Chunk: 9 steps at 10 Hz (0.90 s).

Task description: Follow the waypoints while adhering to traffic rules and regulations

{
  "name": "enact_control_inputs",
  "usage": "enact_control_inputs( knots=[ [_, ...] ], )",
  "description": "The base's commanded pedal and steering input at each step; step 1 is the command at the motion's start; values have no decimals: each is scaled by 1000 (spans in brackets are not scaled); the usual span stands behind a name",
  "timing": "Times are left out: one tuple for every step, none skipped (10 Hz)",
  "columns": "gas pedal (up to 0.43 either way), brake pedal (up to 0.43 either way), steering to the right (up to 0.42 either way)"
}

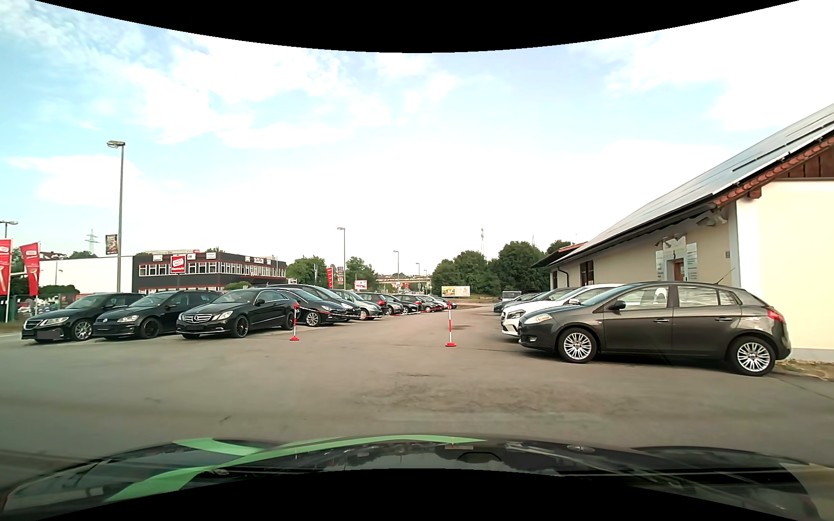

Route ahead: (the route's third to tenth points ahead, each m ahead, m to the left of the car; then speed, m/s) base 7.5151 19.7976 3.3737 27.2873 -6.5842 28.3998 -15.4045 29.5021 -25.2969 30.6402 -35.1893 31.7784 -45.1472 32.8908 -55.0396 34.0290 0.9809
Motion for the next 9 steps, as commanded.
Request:
enact_control_inputs(
  knots=[
    [138, 0, -146],
    [157, 0, -181],
    [157, 0, -209],
    [157, 0, -238],
    [157, 0, -273],
    [157, 0, -306],
    [157, 0, -325],
    [157, 0, -346],
    [157, 0, -365]
  ],
)
